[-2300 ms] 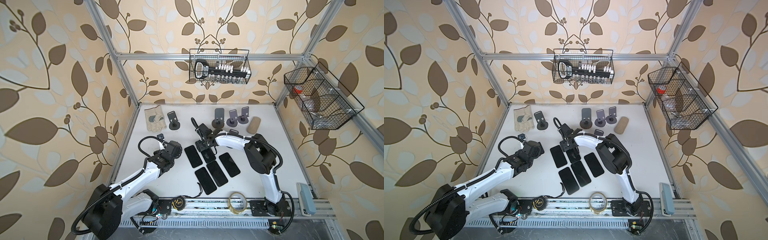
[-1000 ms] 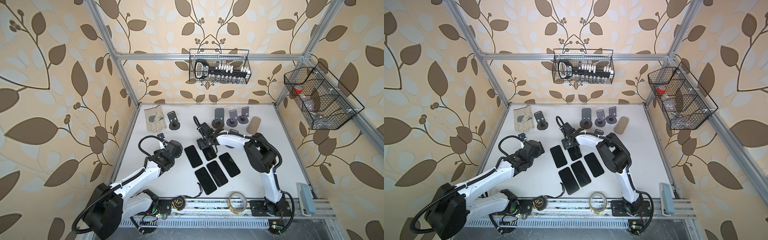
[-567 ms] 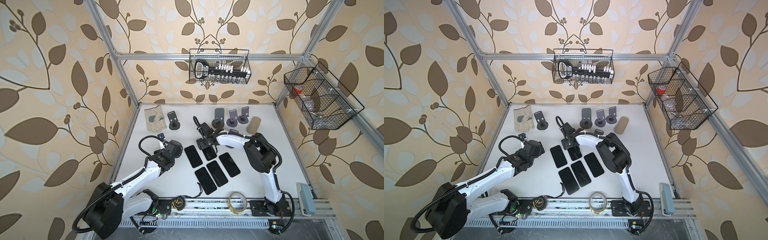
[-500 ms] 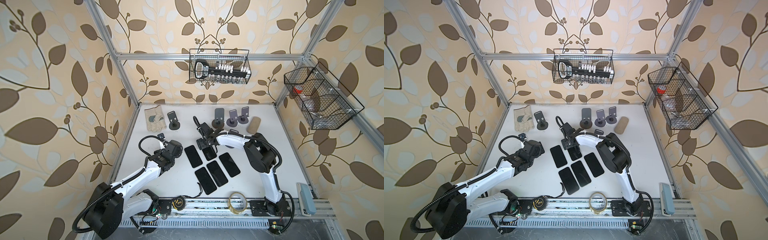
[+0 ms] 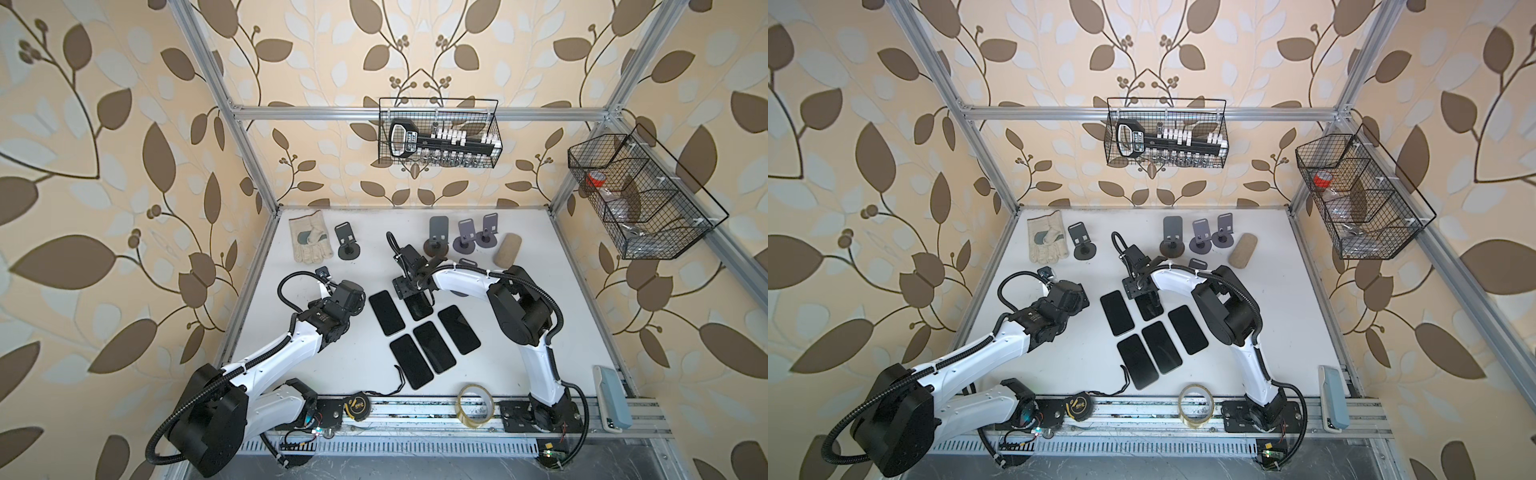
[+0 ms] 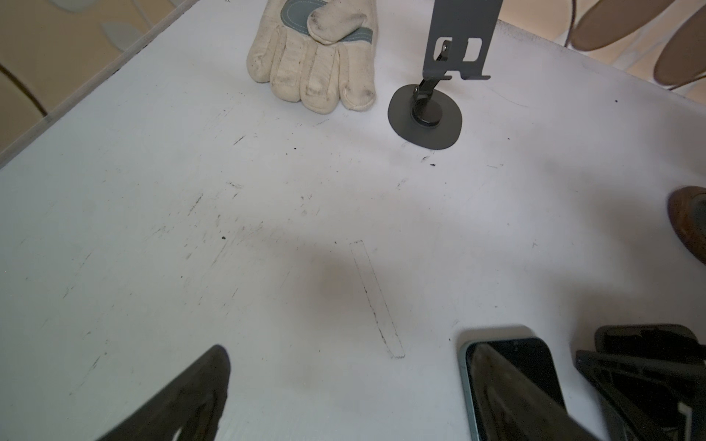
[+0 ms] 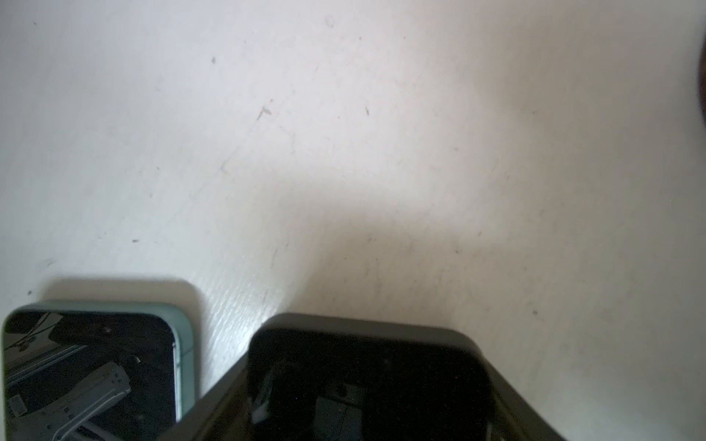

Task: Remove the phone from the phone stand
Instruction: Place the phone at the center of the table.

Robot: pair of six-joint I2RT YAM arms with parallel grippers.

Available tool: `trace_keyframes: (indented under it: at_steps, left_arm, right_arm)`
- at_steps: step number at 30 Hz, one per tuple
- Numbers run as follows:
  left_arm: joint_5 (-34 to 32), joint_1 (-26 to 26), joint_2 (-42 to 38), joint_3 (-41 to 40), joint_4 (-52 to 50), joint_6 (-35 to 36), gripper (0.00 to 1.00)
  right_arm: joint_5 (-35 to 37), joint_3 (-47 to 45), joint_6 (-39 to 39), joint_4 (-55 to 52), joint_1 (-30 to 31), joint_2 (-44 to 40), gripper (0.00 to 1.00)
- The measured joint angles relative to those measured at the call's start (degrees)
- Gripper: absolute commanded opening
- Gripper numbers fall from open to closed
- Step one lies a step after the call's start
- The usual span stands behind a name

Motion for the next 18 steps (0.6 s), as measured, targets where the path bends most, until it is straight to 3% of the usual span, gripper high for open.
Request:
trace_keyframes:
  at_steps: [18]
  left_arm:
    - [0.02, 0.00, 0.63, 0.00, 0.00, 0.00, 0.99]
  right_arm:
    - [-1.05, 0.00, 0.02, 0.85, 0.00, 0.07, 0.79]
